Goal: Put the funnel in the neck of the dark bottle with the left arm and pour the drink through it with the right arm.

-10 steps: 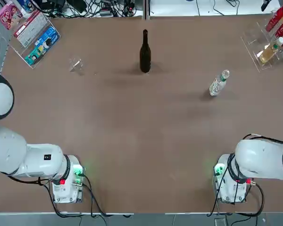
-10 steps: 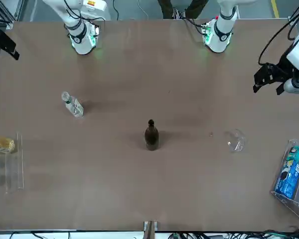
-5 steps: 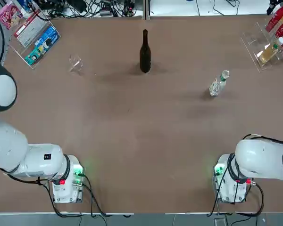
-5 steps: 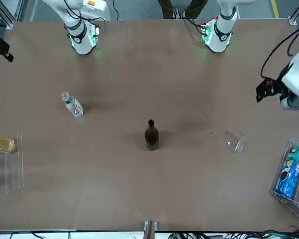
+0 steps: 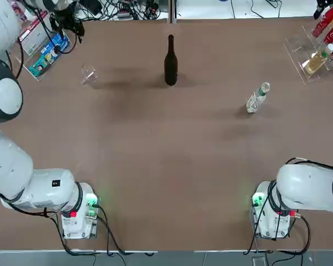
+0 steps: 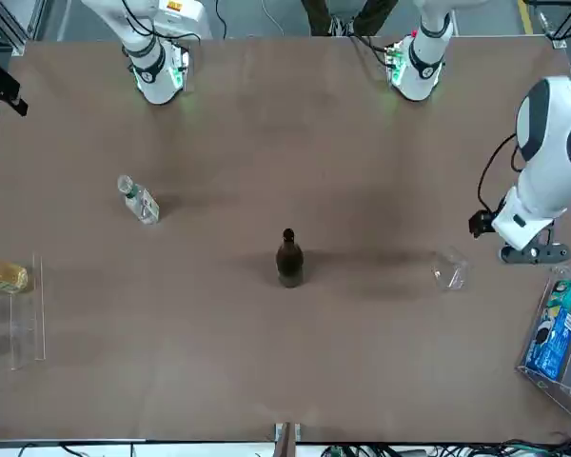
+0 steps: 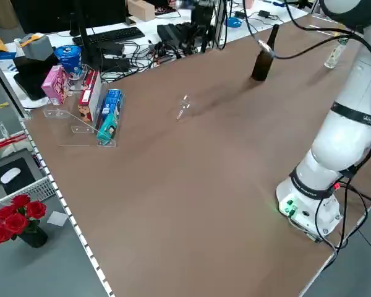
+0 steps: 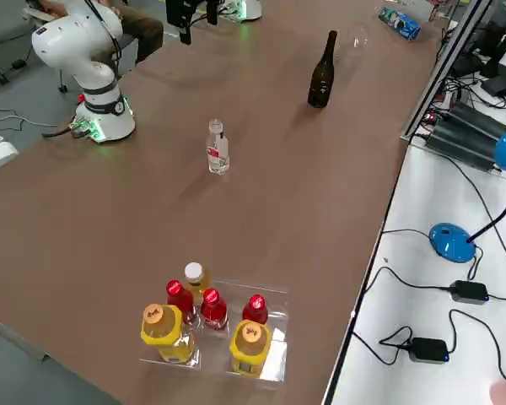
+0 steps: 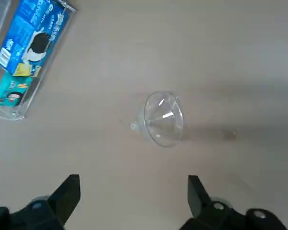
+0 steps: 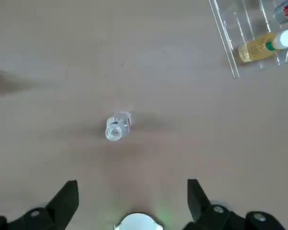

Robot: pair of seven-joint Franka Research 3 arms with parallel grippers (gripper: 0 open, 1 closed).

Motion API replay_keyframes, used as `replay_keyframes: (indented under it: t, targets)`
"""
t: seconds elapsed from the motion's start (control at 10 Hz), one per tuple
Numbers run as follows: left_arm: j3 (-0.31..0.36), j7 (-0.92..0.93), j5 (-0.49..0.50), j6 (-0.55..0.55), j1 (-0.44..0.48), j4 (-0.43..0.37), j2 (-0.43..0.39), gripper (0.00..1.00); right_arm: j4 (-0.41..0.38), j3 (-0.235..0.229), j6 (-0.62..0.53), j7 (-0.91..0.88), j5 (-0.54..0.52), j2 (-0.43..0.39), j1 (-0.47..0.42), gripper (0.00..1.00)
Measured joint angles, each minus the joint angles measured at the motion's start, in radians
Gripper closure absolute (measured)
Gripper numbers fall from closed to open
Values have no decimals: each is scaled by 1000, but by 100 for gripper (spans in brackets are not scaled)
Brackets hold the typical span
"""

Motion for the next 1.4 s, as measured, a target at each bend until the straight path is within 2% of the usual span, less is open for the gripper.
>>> replay_keyframes:
  t: [0.1, 0.2, 0.5, 0.7, 1.1, 1.2, 1.3, 1.4]
  targets:
    - [1, -47, 18, 57, 9, -23, 35, 1, 0, 0, -5, -2, 0, 0, 0, 0]
    - [1, -127, 79, 105, 8, -26, 85, 1, 0, -1, -9, -13, 0, -1, 0, 0]
    - [-4, -416, 331, 158, -6, -21, 221, 2, 0, -8, -9, -89, 0, -2, -3, 0]
    - [-6, -506, 375, 160, -9, -20, 260, 4, 0, -11, -9, -100, 0, -2, -3, 0]
    - [-10, -553, 380, 161, -34, -20, 287, 12, 0, -20, -7, -148, 0, -3, -3, 0]
    - [-10, -553, 381, 160, -33, -20, 289, 19, 0, -29, -5, -187, 0, -3, -3, 0]
    - [-10, -553, 381, 160, -32, -23, 290, 37, 0, -36, -5, -239, 0, -3, -3, 0]
    - [-9, -552, 382, 159, -32, -27, 291, 52, -1, -42, -3, -304, 1, -3, -3, 0]
